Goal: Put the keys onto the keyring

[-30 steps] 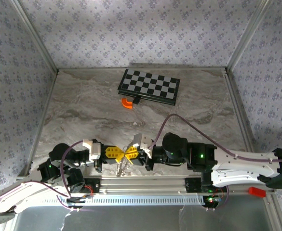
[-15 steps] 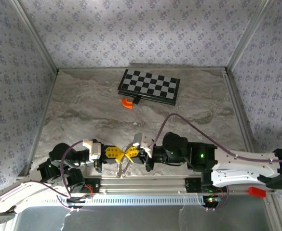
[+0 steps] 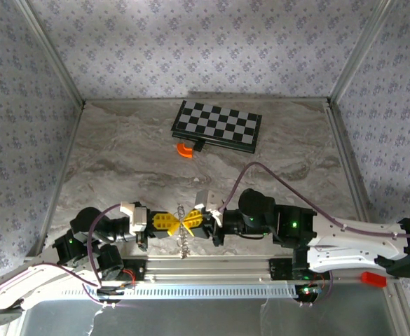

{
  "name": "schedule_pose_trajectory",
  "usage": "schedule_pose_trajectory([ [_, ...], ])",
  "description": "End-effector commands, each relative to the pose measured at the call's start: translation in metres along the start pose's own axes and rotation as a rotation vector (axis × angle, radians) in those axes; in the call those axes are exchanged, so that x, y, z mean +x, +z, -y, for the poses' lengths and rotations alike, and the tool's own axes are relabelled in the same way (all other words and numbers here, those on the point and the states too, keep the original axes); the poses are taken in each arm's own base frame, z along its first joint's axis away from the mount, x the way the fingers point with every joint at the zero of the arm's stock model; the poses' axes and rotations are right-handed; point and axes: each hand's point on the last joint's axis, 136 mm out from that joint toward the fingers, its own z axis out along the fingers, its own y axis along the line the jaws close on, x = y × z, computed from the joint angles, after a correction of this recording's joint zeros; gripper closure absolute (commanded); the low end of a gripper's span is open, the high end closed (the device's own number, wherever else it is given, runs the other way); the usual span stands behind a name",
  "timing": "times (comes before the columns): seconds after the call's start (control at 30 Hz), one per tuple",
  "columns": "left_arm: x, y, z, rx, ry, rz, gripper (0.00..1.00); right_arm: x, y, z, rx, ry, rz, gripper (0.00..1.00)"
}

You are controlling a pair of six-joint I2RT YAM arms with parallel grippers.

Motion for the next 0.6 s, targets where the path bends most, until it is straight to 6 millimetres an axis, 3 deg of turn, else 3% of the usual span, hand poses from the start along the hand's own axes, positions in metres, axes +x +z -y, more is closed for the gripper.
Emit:
schedule_pose_trajectory([
  [0.0, -0.028, -0.003, 0.009, 0.038, 0.039, 0.064, 1.00, -0.009, 0.002, 0.003, 0.006, 0.019, 0.030, 0.89],
  [0.17, -0.027, -0.002, 0.009, 0.037, 0.041, 0.059, 1.00, -0.009, 0.002, 0.004, 0.007, 0.015, 0.026, 0.99],
  [0.33, -0.021, -0.004, -0.003, -0.033, 0.047, 0.023, 0.99, -0.002, -0.004, 0.009, 0.037, -0.018, -0.021, 1.00],
  [0.47, -0.015, -0.009, -0.012, -0.096, 0.048, -0.045, 0.72, 0.009, -0.018, 0.022, 0.123, -0.071, -0.136, 1.00],
  [0.57, -0.008, -0.013, -0.013, -0.110, 0.033, -0.099, 0.67, 0.020, -0.028, 0.028, 0.156, -0.101, -0.231, 1.00],
])
